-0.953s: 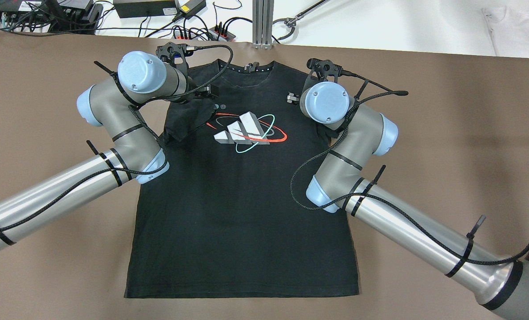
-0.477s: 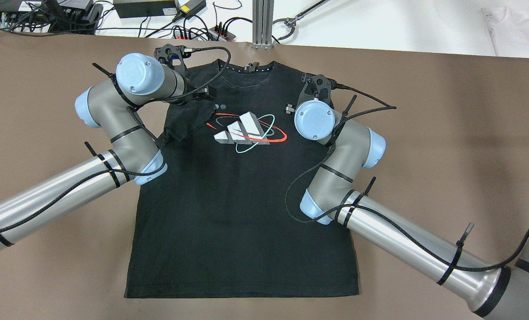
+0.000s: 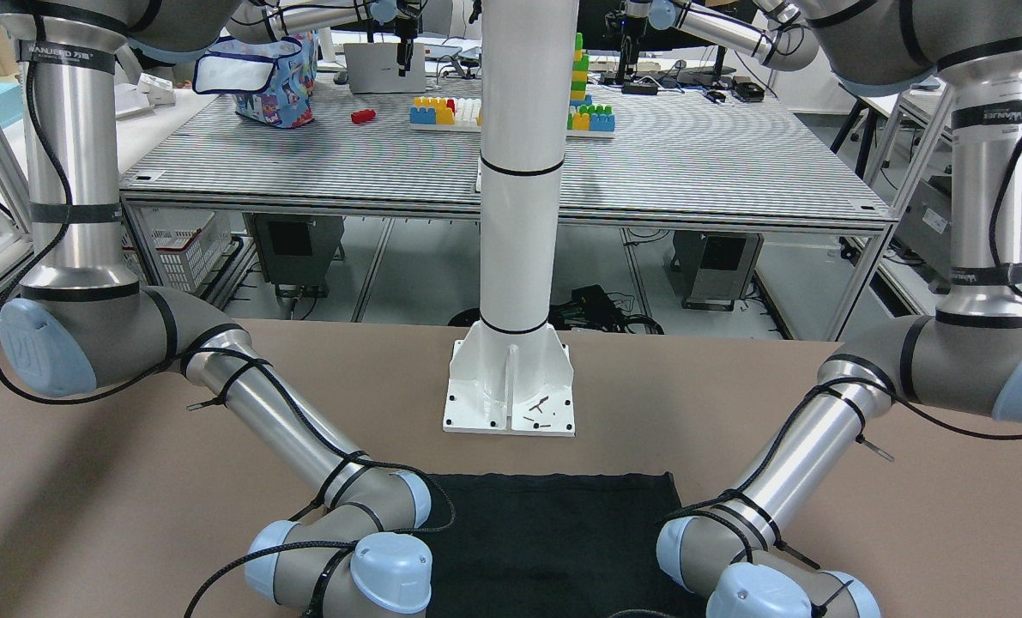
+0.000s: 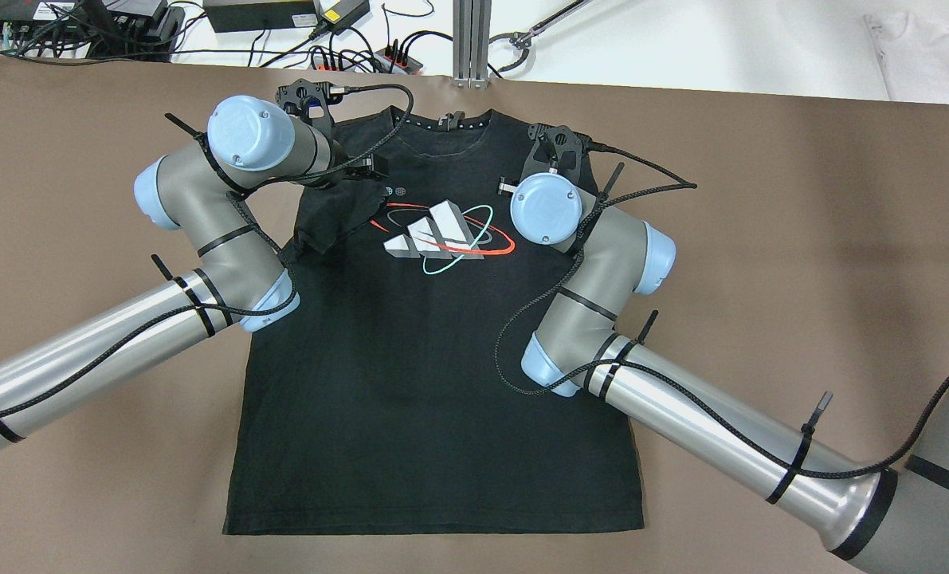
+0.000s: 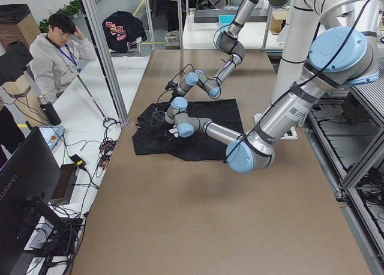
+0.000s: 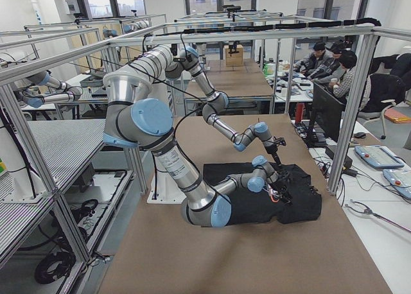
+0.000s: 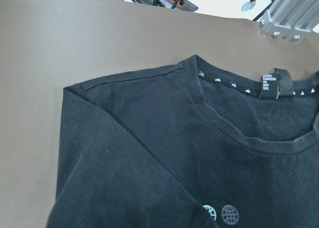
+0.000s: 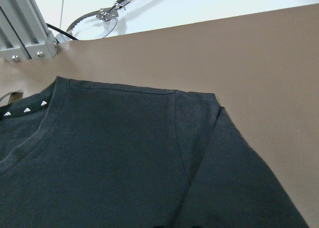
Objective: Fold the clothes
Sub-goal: 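Fold the sleeve nearest the right gripper inward onto the shirt, then move both grippers down to the hem corners nearest the robot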
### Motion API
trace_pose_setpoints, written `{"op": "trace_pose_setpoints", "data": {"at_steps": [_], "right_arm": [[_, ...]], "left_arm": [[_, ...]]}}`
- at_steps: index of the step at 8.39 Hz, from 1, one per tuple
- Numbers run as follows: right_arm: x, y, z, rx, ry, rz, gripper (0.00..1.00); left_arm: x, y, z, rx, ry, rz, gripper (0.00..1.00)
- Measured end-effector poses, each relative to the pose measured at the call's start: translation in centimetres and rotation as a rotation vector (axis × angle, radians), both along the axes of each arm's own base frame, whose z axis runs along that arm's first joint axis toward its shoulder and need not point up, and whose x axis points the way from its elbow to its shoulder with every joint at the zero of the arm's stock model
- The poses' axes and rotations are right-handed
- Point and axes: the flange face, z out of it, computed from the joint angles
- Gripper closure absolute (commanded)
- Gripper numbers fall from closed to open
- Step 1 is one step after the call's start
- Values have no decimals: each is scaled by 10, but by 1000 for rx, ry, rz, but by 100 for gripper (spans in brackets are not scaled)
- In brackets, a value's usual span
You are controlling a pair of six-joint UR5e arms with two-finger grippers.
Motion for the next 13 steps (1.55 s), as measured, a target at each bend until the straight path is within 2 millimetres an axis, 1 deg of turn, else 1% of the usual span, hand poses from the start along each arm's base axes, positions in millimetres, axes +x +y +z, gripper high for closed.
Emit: {"op": "trace_pose_setpoints", "data": {"at_steps": [1,2,3,4,5,6,8,10,11,13], "right_arm": [[-2,-2,-10,-11,-2,8,7],[-2,-2,-17,-15,-7,6,7],[-1,0,-24,-17,-19,-8,6],[3,6,-29,-9,-34,-27,6],[14,16,-25,1,-46,-41,6],[26,30,-17,13,-60,-51,6],[37,80,-6,36,-102,-91,6],[43,143,6,26,-168,-128,6],[47,176,13,4,-211,-138,6],[61,240,26,-46,-285,-163,6]], "left_arm": [[-1,1,-2,1,5,5,0],[-8,8,-5,8,22,15,0],[-20,19,-7,18,43,26,0],[-36,35,-4,31,61,32,0],[-52,53,2,43,76,34,0],[-67,71,8,50,89,33,0],[-91,105,26,35,112,24,0],[-100,151,46,-30,153,6,0],[-99,179,53,-71,179,-13,0],[-87,242,62,-130,218,-40,0]]}}
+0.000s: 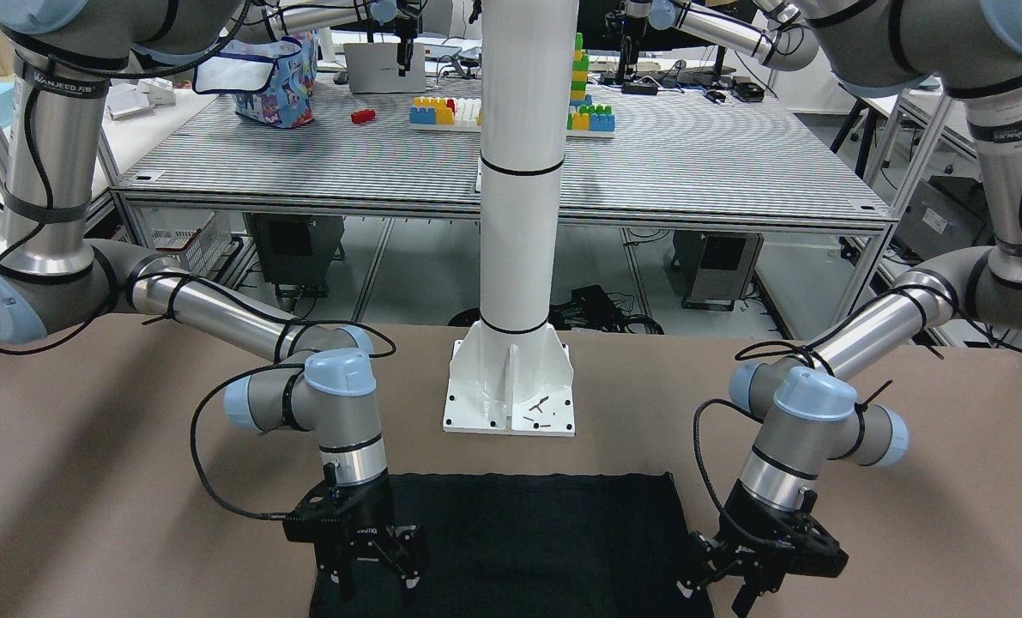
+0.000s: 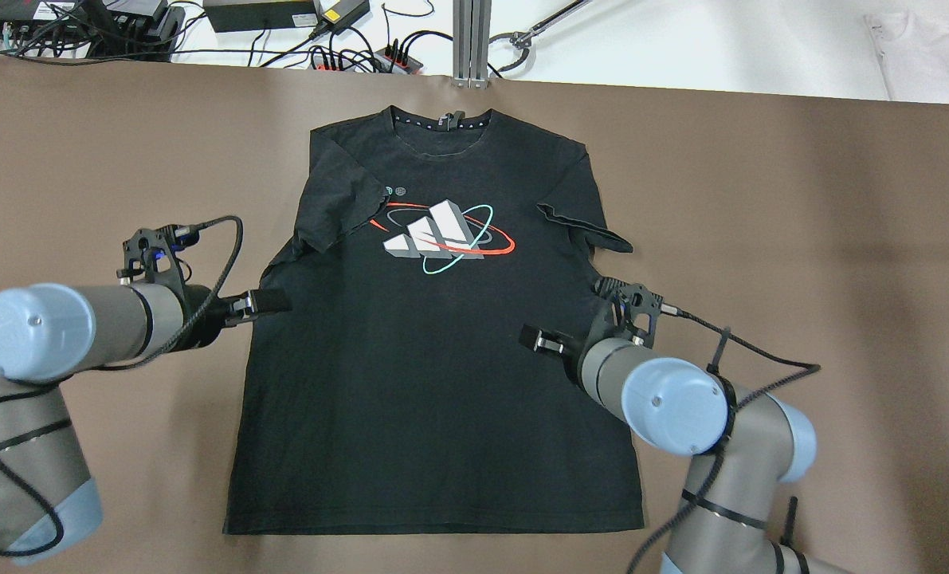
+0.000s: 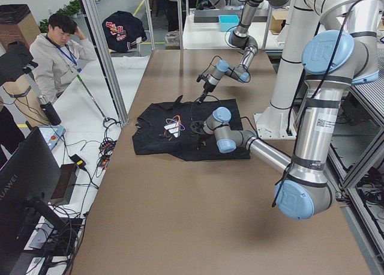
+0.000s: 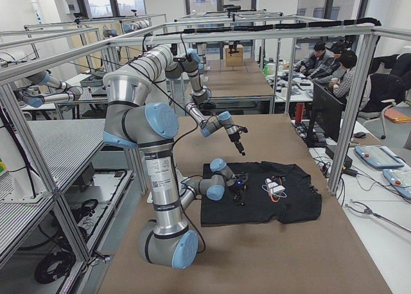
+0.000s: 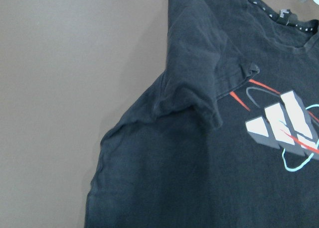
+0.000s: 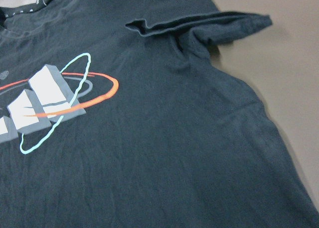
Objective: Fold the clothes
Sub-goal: 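Move both grippers down to the hem corners nearest the robot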
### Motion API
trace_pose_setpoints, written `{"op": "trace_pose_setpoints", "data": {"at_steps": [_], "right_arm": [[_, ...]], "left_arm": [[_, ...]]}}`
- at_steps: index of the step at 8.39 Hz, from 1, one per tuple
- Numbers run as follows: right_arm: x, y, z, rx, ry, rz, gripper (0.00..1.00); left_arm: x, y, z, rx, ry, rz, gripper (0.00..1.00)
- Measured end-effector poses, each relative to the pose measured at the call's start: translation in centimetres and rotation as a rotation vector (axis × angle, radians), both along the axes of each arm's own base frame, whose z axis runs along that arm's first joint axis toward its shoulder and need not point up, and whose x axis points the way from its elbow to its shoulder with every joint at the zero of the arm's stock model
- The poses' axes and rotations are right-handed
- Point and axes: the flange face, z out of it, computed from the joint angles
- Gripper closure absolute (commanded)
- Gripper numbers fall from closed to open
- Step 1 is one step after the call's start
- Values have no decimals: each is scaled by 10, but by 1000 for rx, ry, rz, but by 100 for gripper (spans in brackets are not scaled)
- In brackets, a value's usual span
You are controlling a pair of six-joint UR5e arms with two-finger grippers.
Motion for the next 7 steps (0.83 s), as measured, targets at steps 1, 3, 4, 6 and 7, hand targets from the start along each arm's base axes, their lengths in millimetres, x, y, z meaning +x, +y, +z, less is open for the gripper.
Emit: {"op": "trace_pose_setpoints", "data": {"at_steps": [1,3,4,6,7], "right_arm": [[12,34,11,-19,-15,-25,6],[35,85,42,-81,-12,-55,6],[39,103,58,-118,-7,-58,6],[38,143,79,-143,6,-47,6],[41,162,82,-145,6,-51,6]], "left_arm": [[6,34,7,-20,4,-2,0],[19,98,22,-53,-3,17,0],[27,128,30,-68,-11,33,0],[48,177,41,-83,-23,53,0],[54,196,46,-86,-31,71,1]]}}
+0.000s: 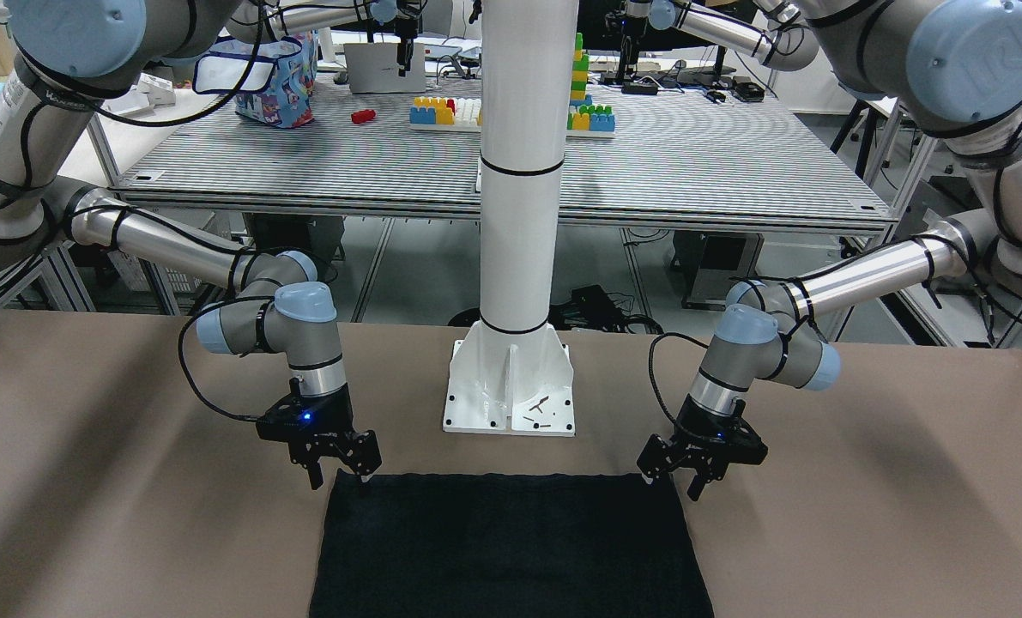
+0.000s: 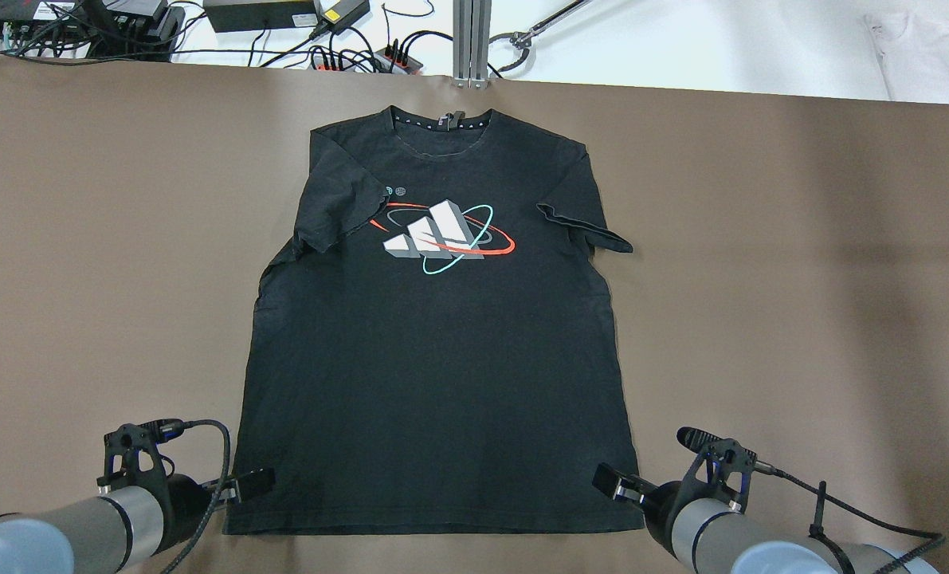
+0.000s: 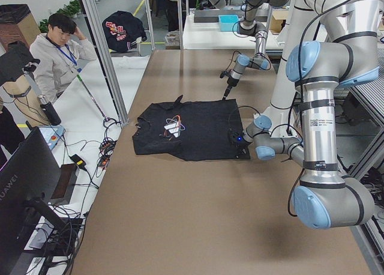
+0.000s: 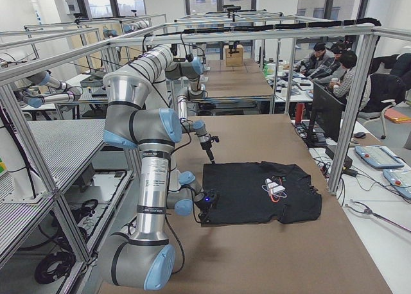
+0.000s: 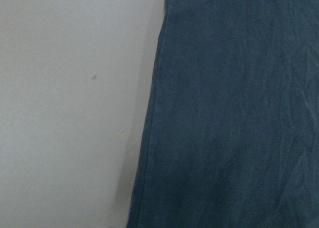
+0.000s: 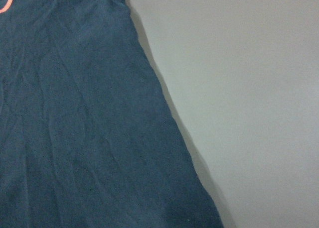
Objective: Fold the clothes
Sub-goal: 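Move both grippers down to the hem corners nearest the robot, then grasp both hem corners with the left and right grippers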
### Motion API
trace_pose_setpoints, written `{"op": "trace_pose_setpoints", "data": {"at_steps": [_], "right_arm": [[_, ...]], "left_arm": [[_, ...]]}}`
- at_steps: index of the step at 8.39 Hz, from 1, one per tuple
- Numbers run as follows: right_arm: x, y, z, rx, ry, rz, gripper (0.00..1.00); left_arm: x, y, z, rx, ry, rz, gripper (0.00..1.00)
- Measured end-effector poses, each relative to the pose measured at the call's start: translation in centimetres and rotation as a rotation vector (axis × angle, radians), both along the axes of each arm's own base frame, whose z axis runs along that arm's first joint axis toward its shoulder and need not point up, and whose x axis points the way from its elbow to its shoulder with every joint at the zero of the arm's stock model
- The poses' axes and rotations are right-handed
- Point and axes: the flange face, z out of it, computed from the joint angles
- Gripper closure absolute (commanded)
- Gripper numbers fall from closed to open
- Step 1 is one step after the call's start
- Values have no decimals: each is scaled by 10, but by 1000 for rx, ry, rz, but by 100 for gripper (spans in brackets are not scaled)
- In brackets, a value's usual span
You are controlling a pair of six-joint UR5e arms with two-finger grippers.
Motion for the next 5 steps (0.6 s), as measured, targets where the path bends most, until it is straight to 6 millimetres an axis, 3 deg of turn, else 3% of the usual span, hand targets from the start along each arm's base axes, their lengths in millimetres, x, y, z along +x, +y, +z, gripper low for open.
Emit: {"op": "trace_pose_setpoints", "data": {"at_steps": [2,3,5], "right_arm": [[8,19,1,0,-2,-14,6],[9,21,1,0,-1,-17,6],[10,23,1,1,-1,-19,6]], "left_arm": [[0,26,12,11,-27,19,37],[-1,32,15,17,-35,23,46],[-1,37,16,26,-42,33,48]]}}
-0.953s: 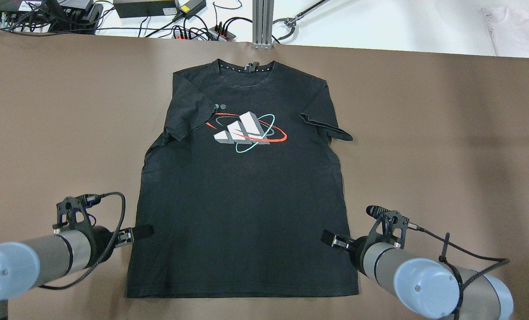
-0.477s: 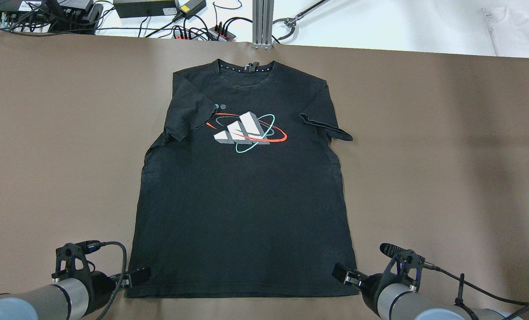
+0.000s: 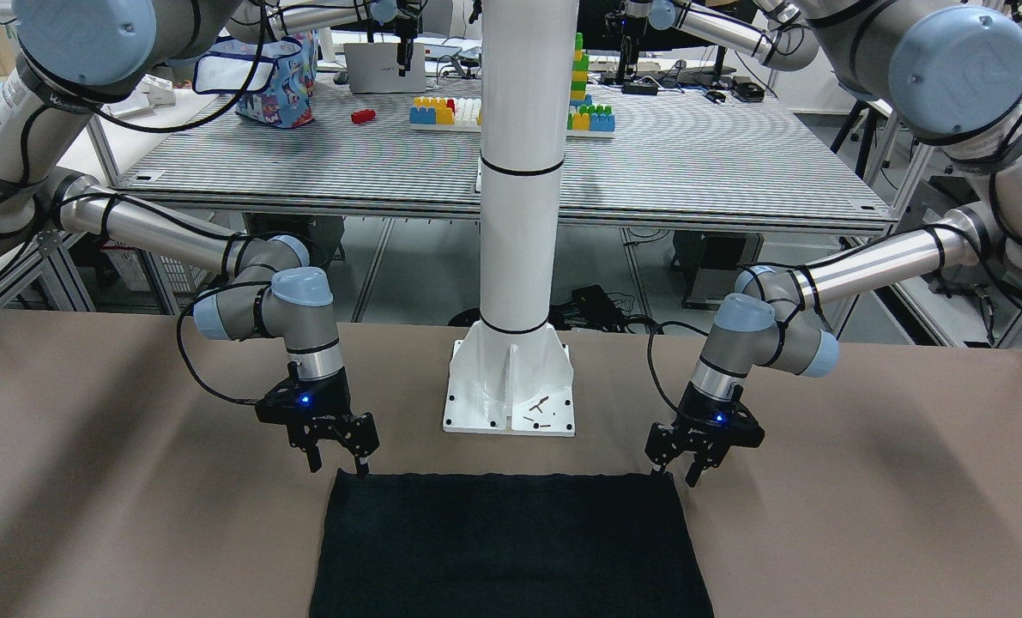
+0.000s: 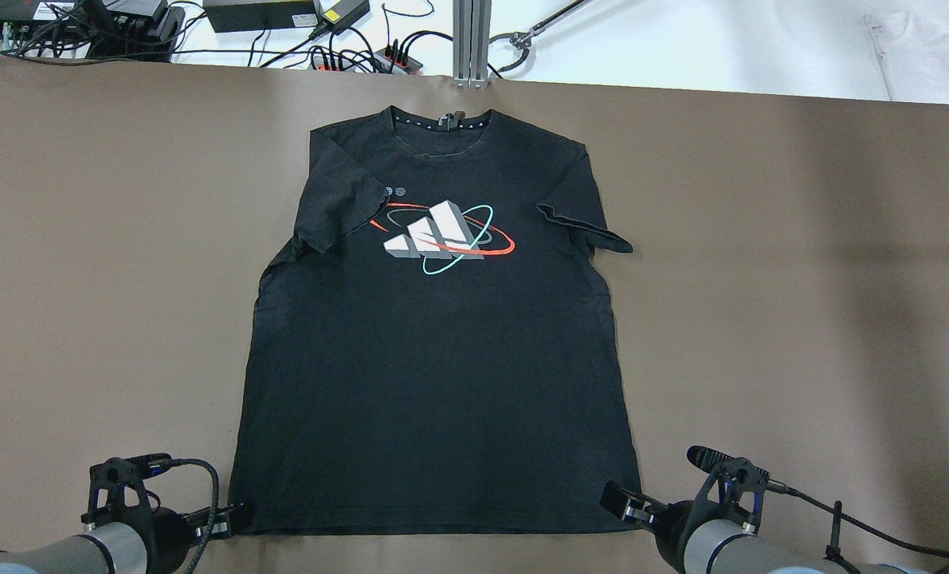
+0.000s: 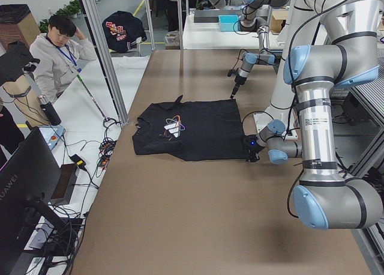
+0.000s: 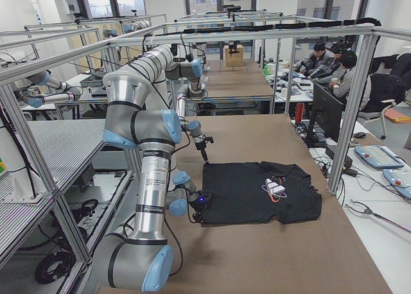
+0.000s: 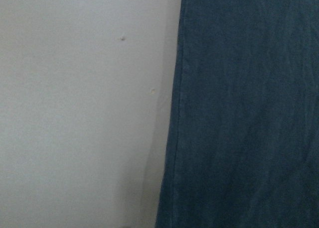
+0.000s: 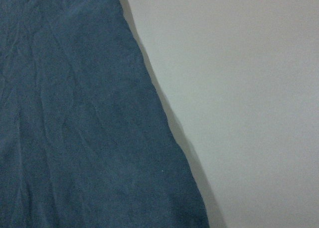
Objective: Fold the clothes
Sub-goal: 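Grasp both hem corners with the left and right grippers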
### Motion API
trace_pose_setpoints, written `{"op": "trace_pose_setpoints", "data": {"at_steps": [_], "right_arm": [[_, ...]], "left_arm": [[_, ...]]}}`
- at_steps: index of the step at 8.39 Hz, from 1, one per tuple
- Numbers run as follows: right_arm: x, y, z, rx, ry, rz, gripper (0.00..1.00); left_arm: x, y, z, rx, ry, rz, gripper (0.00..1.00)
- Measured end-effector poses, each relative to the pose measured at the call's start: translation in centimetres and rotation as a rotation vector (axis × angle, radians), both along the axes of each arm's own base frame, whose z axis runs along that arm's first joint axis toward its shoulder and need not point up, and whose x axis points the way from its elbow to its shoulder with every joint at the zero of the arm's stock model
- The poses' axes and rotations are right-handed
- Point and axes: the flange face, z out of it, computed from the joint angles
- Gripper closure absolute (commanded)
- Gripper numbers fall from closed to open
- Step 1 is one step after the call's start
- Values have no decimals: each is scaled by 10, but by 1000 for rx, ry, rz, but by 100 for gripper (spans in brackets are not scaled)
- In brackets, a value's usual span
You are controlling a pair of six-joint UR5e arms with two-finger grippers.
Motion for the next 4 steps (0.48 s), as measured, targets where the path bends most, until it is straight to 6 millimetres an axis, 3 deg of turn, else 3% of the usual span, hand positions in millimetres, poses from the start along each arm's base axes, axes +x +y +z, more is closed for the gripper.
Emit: {"op": "trace_pose_setpoints", "data": {"at_steps": [4], "right_arm": [[0,0,0,1,1,-1,6]], "left_arm": [[3,7,2,6,-9,20,48]]}}
